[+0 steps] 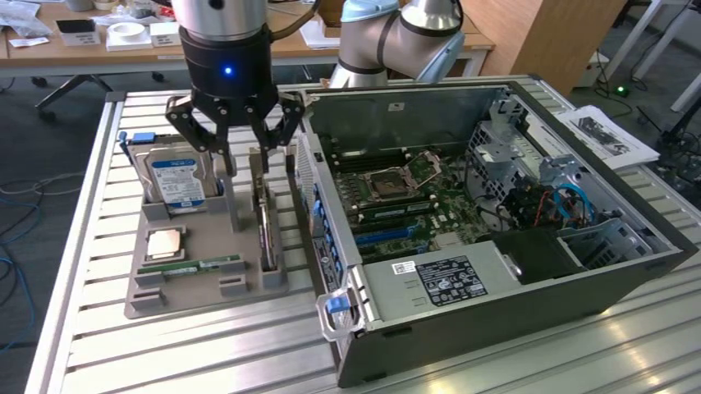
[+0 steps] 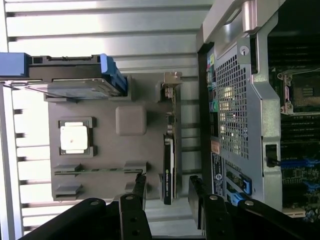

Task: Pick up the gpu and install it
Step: 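Pick up the gpu and move the gpu toward the slot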

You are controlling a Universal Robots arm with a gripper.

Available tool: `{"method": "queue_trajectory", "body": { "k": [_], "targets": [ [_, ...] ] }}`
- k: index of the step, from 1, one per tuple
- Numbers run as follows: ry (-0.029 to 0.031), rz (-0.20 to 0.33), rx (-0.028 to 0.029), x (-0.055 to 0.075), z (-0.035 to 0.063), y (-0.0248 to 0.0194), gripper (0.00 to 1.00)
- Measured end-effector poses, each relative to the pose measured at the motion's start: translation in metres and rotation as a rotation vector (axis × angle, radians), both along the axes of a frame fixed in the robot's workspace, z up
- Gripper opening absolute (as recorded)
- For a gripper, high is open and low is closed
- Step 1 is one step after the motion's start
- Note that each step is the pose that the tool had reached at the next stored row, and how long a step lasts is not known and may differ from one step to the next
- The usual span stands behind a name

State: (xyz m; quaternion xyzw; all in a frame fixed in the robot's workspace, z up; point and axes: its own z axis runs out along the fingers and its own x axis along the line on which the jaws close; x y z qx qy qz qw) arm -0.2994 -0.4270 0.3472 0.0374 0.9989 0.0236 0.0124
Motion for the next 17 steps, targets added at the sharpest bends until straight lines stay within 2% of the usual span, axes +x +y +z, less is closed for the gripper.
{"method": "queue_trajectory", "body": {
  "k": [10,17],
  "targets": [
    [0.0000,0.000,0.0000,0.000,-0.0085,0.0000,0.47],
    [0.0000,0.000,0.0000,0.000,-0.0200,0.0000,0.47]
  ]
}}
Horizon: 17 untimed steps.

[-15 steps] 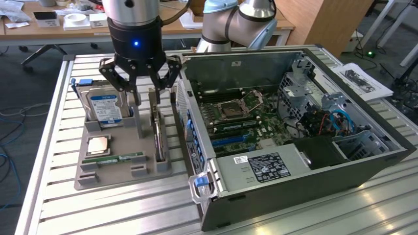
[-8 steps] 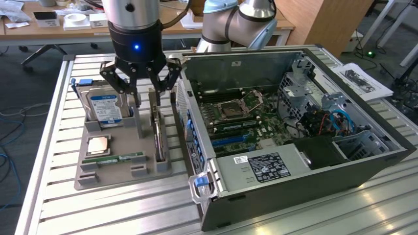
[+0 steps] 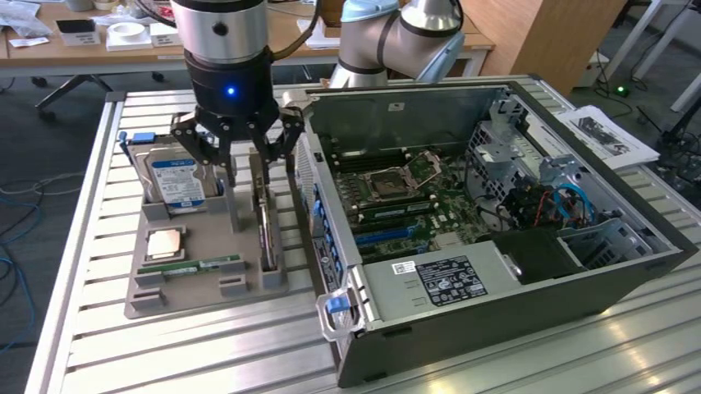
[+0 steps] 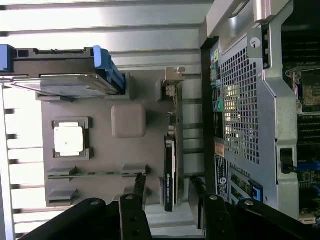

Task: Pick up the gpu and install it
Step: 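Pick up the gpu and move the gpu toward the slot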

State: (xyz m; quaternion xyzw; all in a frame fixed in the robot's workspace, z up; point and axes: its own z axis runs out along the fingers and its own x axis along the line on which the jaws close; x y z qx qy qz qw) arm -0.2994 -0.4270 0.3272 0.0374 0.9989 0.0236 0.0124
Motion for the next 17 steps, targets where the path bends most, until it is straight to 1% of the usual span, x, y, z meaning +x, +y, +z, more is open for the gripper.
{"method": "queue_trajectory", "body": {
  "k": [5,12,17],
  "targets": [
    [-0.0001,0.000,0.0000,0.0000,-0.0063,0.0000,0.47],
    [0.0000,0.000,0.0000,0.0000,-0.0066,0.0000,0.47],
    [0.0000,0.000,0.0000,0.0000,-0.0115,0.0000,0.47]
  ]
}}
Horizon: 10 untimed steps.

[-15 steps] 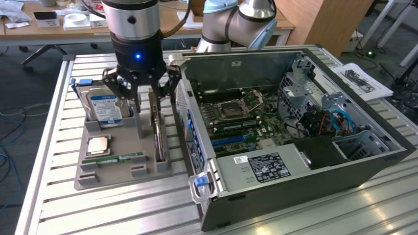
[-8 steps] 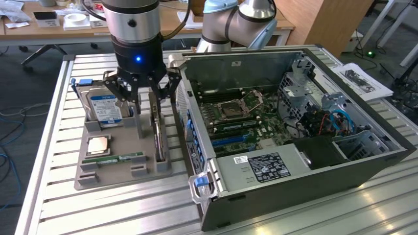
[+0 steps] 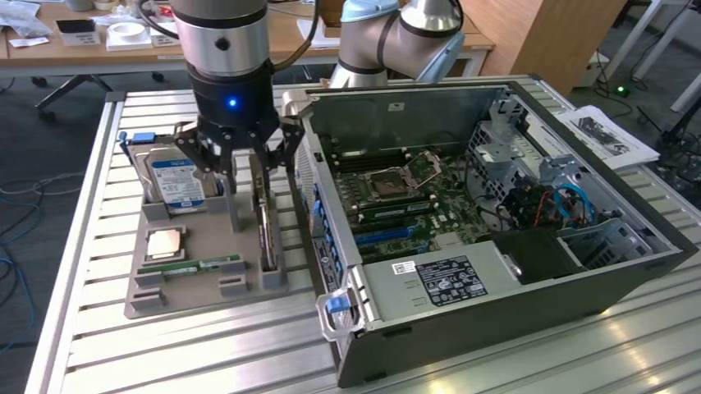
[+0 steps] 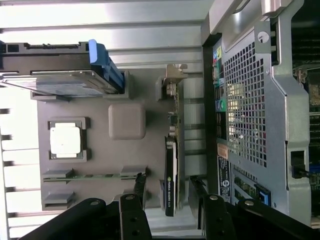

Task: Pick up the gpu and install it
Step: 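Pick up the gpu and move the gpu toward the slot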

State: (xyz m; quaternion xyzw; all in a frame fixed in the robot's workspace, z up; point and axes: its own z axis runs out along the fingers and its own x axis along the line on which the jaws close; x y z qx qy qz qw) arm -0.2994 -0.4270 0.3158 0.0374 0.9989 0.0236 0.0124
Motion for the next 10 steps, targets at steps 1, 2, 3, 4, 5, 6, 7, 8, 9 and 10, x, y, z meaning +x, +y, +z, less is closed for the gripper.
{"method": "queue_trajectory", "body": {
  "k": [1,2,3,4,5,6,7,8,9,10],
  "targets": [
    [-0.0001,0.000,0.0001,0.0000,-0.0012,0.0000,0.47],
    [0.0000,0.000,0.0000,0.0000,-0.0024,0.0000,0.47],
    [0.0000,0.000,0.0000,0.0000,-0.0035,0.0000,0.47],
    [0.0000,0.000,0.0000,0.0000,-0.0045,0.0000,0.47],
    [0.0000,0.000,0.0000,0.0000,-0.0051,0.0000,0.47],
    [0.0002,0.000,-0.0001,0.0000,-0.0054,0.0000,0.47],
    [0.0002,0.000,-0.0002,0.0000,-0.0054,0.0000,0.47],
    [0.0003,0.000,-0.0002,0.0000,-0.0054,0.0000,0.47],
    [0.0002,0.000,-0.0001,0.0000,-0.0055,0.0000,0.47],
    [0.0000,0.000,0.0000,0.0000,-0.0057,0.0000,0.47]
  ]
}}
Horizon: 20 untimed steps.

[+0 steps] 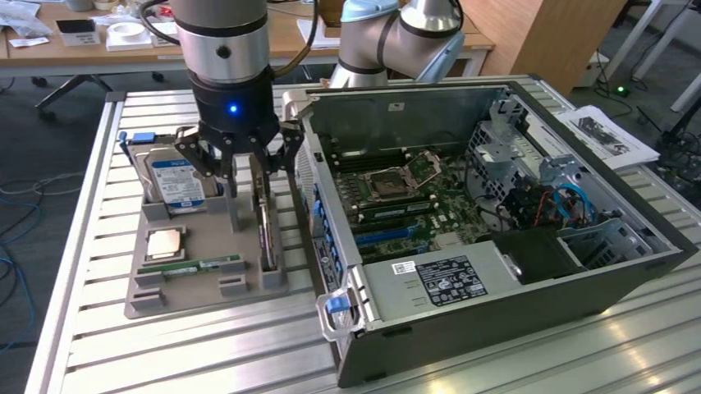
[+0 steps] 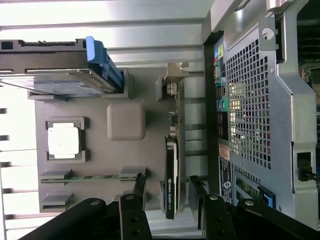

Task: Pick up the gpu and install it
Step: 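Pick up the gpu and move the gpu toward the slot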

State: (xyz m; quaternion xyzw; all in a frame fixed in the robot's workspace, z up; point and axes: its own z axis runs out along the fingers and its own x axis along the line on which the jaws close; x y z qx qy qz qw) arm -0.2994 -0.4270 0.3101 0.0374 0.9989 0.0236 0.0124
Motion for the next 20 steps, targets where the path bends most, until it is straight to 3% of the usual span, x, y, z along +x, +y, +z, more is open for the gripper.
{"method": "queue_trajectory", "body": {
  "k": [20],
  "targets": [
    [-0.0001,0.000,0.0001,0.000,-0.0116,0.0000,0.47]
  ]
}}
